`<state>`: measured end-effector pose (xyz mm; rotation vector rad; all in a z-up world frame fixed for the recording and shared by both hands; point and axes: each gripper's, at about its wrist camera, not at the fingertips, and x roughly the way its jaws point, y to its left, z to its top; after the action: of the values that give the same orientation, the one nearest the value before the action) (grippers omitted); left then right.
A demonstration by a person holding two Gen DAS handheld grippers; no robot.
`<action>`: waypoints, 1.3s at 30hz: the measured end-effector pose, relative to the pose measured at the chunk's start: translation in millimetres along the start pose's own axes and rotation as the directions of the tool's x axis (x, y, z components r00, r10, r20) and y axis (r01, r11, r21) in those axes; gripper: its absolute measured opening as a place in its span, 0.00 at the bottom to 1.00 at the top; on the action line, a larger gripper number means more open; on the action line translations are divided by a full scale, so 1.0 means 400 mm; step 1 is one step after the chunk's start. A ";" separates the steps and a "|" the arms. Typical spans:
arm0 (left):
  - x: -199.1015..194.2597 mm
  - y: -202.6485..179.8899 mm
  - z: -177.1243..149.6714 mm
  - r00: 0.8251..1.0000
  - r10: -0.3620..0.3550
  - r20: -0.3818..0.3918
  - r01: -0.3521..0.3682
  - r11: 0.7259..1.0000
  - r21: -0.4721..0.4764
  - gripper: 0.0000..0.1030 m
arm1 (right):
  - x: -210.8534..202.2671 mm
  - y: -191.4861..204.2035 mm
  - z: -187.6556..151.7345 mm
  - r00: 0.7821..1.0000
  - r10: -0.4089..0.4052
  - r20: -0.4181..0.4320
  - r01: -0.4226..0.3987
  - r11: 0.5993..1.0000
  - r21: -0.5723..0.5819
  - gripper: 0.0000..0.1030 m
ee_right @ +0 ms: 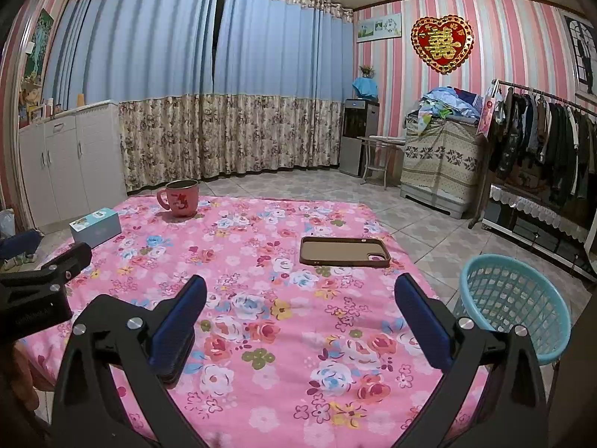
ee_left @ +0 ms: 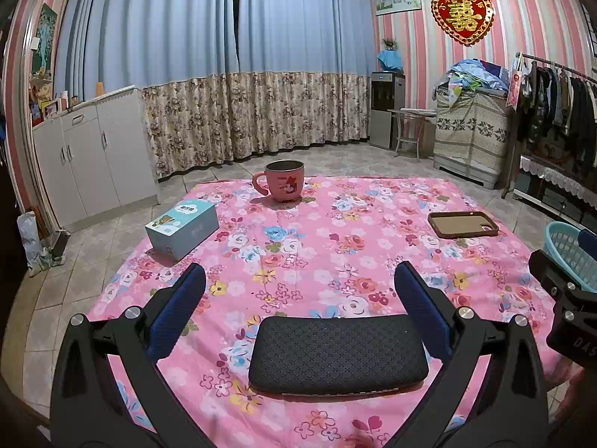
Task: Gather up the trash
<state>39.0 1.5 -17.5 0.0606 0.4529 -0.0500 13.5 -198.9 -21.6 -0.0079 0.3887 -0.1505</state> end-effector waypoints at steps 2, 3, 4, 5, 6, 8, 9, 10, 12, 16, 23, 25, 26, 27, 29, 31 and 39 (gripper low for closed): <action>0.000 -0.001 -0.001 1.000 0.002 0.001 -0.002 1.000 0.002 0.95 | 0.000 -0.002 0.002 1.000 0.000 0.000 0.000 1.000 0.002 0.96; 0.001 -0.001 -0.001 1.000 0.002 0.002 -0.002 1.000 0.003 0.95 | 0.000 -0.002 0.002 1.000 -0.001 0.000 0.001 1.000 0.002 0.96; 0.001 -0.001 -0.001 1.000 0.001 0.002 -0.001 1.000 0.004 0.95 | 0.000 -0.002 0.002 1.000 0.000 0.000 0.000 1.000 0.001 0.96; 0.001 -0.001 -0.001 1.000 0.001 0.002 -0.001 1.000 0.004 0.95 | -0.001 -0.002 0.003 1.000 0.000 0.001 0.000 1.000 0.000 0.96; -0.001 -0.002 0.000 1.000 0.001 0.002 -0.001 1.000 0.005 0.95 | 0.000 -0.002 0.002 1.000 0.000 0.001 0.000 1.000 0.001 0.96; -0.001 -0.002 0.000 1.000 0.001 0.002 -0.001 1.000 0.004 0.95 | 0.000 -0.002 0.002 1.000 0.000 0.001 0.000 1.000 0.001 0.96; -0.002 -0.002 0.000 1.000 0.000 0.002 0.000 1.000 0.004 0.95 | 0.000 -0.003 0.002 1.000 0.000 0.001 0.000 1.000 0.001 0.96; -0.001 -0.002 0.000 1.000 0.000 0.002 0.000 1.000 0.004 0.95 | 0.000 -0.003 0.002 1.000 -0.001 0.001 0.001 1.000 0.001 0.96; -0.002 -0.002 0.000 1.000 0.002 0.002 -0.002 1.000 0.005 0.95 | 0.000 -0.002 0.002 1.000 0.000 0.000 0.000 1.000 0.002 0.96; -0.002 -0.002 0.000 1.000 0.001 0.003 -0.001 1.000 0.005 0.95 | -0.001 -0.004 0.004 1.000 -0.003 0.003 0.003 1.000 0.003 0.96; 0.000 0.000 0.000 1.000 0.005 0.000 -0.005 1.000 0.010 0.95 | -0.001 -0.004 0.004 1.000 -0.002 0.003 0.002 1.000 0.003 0.96; 0.001 0.003 0.001 1.000 0.006 0.001 -0.006 1.000 0.010 0.95 | -0.001 -0.005 0.004 1.000 -0.002 0.003 0.002 1.000 0.003 0.96; 0.000 0.001 0.001 1.000 0.005 0.000 -0.005 1.000 0.011 0.95 | -0.001 -0.005 0.003 1.000 -0.002 0.003 0.002 1.000 0.003 0.96; 0.001 0.002 0.001 1.000 0.005 -0.001 -0.005 1.000 0.012 0.95 | -0.001 -0.005 0.003 1.000 -0.002 0.003 0.002 1.000 0.003 0.96; 0.000 0.001 0.001 1.000 0.006 0.001 -0.006 1.000 0.012 0.95 | -0.001 -0.005 0.003 1.000 -0.001 0.003 0.001 1.000 0.003 0.96; 0.000 0.001 0.001 1.000 0.006 0.001 -0.006 1.000 0.012 0.95 | -0.001 -0.005 0.003 1.000 -0.001 0.003 0.001 1.000 0.003 0.96; -0.001 -0.002 0.001 1.000 0.006 0.000 -0.006 1.000 0.014 0.95 | -0.001 -0.005 0.002 1.000 -0.001 0.003 0.001 1.000 0.003 0.96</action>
<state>38.6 0.7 -17.2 0.0758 0.4523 -0.0472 13.0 -200.8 -20.7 -0.0050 0.3859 -0.1521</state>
